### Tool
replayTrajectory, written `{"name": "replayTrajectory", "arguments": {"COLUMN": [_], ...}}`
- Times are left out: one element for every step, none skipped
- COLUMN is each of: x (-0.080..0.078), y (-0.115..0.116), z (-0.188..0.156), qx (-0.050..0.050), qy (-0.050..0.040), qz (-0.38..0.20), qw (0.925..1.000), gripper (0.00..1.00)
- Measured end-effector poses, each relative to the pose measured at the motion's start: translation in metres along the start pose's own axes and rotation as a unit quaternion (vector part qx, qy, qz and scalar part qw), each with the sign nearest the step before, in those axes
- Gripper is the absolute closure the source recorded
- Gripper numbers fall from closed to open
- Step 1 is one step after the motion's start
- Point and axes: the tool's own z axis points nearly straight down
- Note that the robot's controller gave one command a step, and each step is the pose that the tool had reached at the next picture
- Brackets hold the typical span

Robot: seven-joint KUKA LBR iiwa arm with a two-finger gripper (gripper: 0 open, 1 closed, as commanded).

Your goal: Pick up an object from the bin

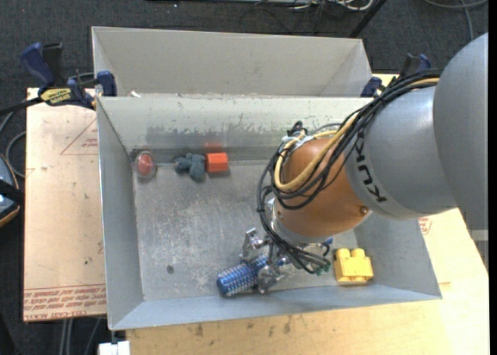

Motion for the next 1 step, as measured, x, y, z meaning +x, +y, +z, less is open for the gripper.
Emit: {"name": "replayTrajectory", "arguments": {"x": [-0.0046], "y": [-0.0047], "z": [-0.1433], "qx": [0.001], "qy": [-0.0026], "qz": [-0.003], "qw": [1.0], "gripper": [1.0]}}
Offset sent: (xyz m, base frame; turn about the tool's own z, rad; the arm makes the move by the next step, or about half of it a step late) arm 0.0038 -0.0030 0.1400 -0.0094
